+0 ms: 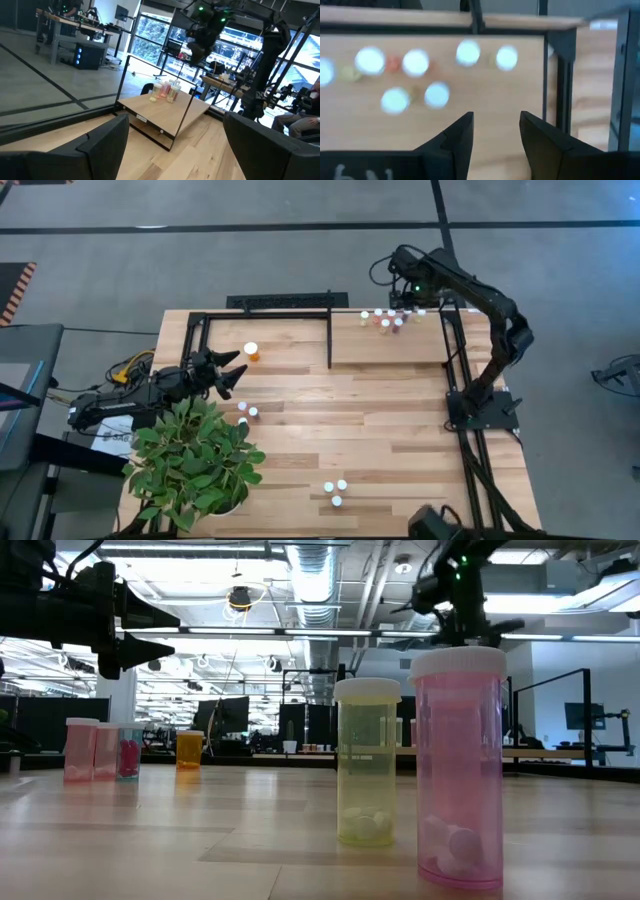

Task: Pick and place medicine bottles onto shelf by color
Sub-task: Put the pink pill bottle on the shelf

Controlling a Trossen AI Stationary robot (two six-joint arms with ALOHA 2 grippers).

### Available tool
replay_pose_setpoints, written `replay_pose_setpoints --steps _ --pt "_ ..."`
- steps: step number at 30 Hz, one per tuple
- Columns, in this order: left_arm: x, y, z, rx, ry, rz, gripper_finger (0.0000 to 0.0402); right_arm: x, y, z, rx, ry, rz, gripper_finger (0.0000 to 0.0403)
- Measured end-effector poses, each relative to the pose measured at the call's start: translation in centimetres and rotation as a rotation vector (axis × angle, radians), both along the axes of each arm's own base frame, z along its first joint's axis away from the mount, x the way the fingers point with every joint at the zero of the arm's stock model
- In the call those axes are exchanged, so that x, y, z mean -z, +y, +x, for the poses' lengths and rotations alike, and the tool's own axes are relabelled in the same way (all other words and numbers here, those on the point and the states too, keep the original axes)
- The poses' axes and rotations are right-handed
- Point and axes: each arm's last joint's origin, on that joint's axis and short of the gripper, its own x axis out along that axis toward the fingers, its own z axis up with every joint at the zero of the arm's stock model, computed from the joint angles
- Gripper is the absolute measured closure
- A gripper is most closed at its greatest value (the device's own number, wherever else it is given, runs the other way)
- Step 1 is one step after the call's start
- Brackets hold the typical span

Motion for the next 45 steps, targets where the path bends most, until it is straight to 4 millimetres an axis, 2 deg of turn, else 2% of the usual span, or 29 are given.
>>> replay_pose_setpoints --steps 6,12,18,27,32,38,42,45 --pt "0.0 0.0 0.0 0.000 0.000 0.000 0.0090 -1.4 4.3 2.0 0.089 -0.083 0.034 0.0241" --pt "0.0 0.0 0.0 0.000 0.000 0.000 0.0090 -2.3 9.5 3.3 0.200 -0.189 0.023 0.0279" --pt "0.0 0.0 0.0 0.000 0.000 0.000 0.0090 -1.8 15.0 4.6 0.261 -0.233 0.024 0.0313" --pt "0.0 0.0 0.0 0.000 0.000 0.000 0.0090 -1.0 22.0 7.1 0.222 -0.269 0.163 0.0315" --pt "0.0 0.0 0.0 0.000 0.000 0.000 0.0090 0.4 27.8 9.1 0.202 -0.333 0.247 0.0315" --pt "0.0 0.0 0.0 -0.001 0.004 -0.001 0.0090 3.6 34.7 11.4 0.177 -0.372 0.305 0.0315" --pt "0.1 0.0 0.1 0.000 0.011 -0.002 0.0090 5.6 37.5 12.5 0.187 -0.374 0.374 0.0297" --pt "0.1 0.0 0.1 0.001 0.019 -0.003 0.0090 6.5 38.9 13.2 0.210 -0.380 0.421 0.0262"
